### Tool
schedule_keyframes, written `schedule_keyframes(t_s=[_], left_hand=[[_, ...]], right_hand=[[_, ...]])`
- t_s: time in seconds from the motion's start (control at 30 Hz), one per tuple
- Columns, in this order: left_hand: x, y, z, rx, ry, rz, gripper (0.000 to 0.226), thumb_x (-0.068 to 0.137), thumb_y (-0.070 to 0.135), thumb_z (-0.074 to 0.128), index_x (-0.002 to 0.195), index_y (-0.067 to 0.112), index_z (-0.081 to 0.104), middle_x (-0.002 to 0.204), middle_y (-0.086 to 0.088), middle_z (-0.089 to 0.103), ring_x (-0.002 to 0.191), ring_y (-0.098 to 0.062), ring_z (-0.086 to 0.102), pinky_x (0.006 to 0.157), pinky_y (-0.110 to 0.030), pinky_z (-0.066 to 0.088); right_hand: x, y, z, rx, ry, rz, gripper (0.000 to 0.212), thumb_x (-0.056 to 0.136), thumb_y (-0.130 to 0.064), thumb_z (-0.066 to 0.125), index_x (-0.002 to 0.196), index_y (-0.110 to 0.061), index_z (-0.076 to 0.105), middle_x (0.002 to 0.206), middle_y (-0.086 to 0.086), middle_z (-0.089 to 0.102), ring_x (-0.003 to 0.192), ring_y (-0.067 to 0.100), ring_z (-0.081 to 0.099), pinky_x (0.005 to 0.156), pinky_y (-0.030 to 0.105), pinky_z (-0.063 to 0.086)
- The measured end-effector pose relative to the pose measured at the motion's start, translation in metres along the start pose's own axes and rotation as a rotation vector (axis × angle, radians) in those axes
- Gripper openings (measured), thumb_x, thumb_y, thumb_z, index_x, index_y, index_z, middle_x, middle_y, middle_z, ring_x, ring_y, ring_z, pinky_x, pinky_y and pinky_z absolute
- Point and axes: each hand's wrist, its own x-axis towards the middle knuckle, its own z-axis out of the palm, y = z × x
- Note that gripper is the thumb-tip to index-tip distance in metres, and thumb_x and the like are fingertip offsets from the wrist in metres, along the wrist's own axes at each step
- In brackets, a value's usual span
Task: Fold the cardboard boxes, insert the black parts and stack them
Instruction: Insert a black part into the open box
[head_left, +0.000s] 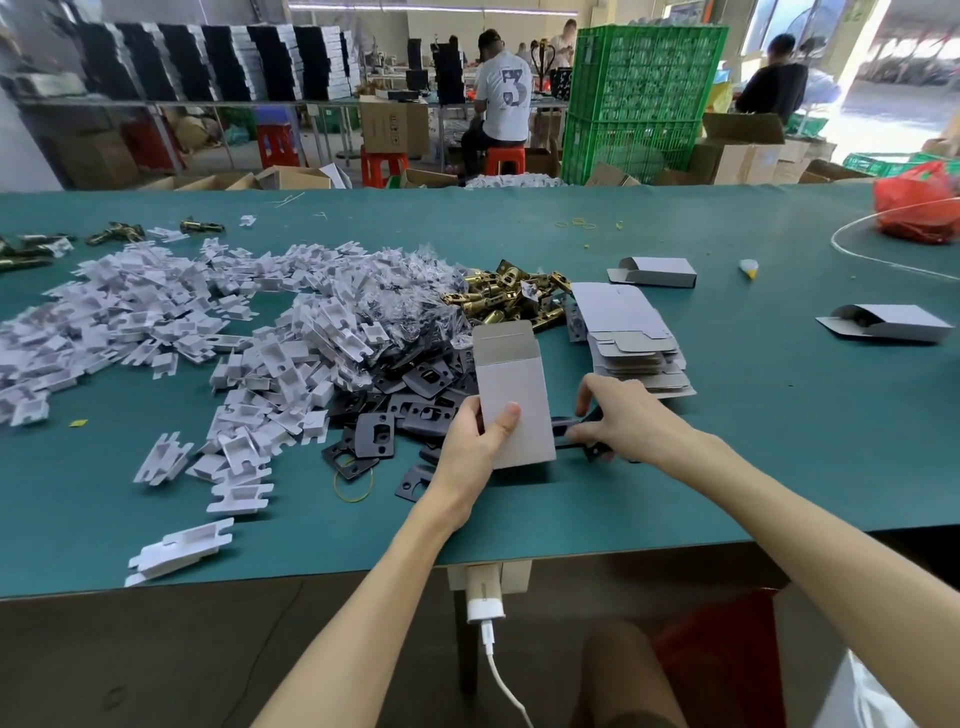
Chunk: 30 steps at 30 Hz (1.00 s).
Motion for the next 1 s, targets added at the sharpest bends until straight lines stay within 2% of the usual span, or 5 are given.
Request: schedule_keyframes(t_s=[0.3, 0.57, 0.73, 0.87, 1.0], left_hand=[[-0.004, 0.003, 0.0, 0.012, -0.037, 0.022, 0.036, 0.096, 0.033, 0.071, 0.127, 0.018, 0.058, 0.123, -0.003, 0.072, 0.109, -0.016, 0.071, 0.093, -0.035, 0.06], [-0.006, 0.007, 0.001, 0.015, -0.047, 0.01, 0.039, 0.097, 0.032, 0.07, 0.129, 0.015, 0.057, 0.122, -0.003, 0.072, 0.104, -0.012, 0.071, 0.081, -0.025, 0.058], [-0.009, 0.011, 0.0, -0.04, -0.09, 0.029, 0.039, 0.09, 0.034, 0.075, 0.123, 0.017, 0.062, 0.112, 0.003, 0.077, 0.103, -0.011, 0.073, 0.08, -0.024, 0.058], [-0.01, 0.011, 0.0, -0.045, -0.093, 0.033, 0.036, 0.092, 0.029, 0.078, 0.123, 0.017, 0.064, 0.113, 0.0, 0.076, 0.103, -0.014, 0.073, 0.08, -0.027, 0.059], [-0.011, 0.012, 0.0, -0.028, -0.081, 0.016, 0.042, 0.09, 0.033, 0.079, 0.125, 0.016, 0.063, 0.115, -0.006, 0.075, 0.103, -0.018, 0.073, 0.081, -0.031, 0.061]], right_hand=[[-0.001, -0.019, -0.048, 1.091, -0.044, -0.192, 0.047, 0.076, -0.001, 0.08, 0.12, -0.004, 0.066, 0.107, 0.01, 0.077, 0.099, 0.013, 0.074, 0.076, 0.013, 0.054], [0.003, -0.047, -0.053, 0.383, 0.282, -0.355, 0.016, 0.091, -0.021, 0.076, 0.098, -0.008, 0.078, 0.093, 0.013, 0.075, 0.077, 0.024, 0.066, 0.062, 0.028, 0.056], [0.007, -0.055, -0.05, 0.019, 0.381, -0.413, 0.013, 0.091, -0.019, 0.074, 0.102, -0.017, 0.081, 0.079, -0.007, 0.062, 0.081, 0.02, 0.057, 0.061, 0.007, 0.036], [0.011, -0.058, -0.043, -0.194, 0.318, -0.415, 0.017, 0.091, -0.016, 0.072, 0.108, -0.016, 0.076, 0.1, 0.006, 0.07, 0.099, 0.029, 0.061, 0.083, 0.039, 0.049], [0.014, -0.057, -0.038, -0.225, 0.317, -0.415, 0.019, 0.09, -0.023, 0.074, 0.109, -0.023, 0.073, 0.106, 0.0, 0.074, 0.11, 0.024, 0.059, 0.098, 0.038, 0.033]])
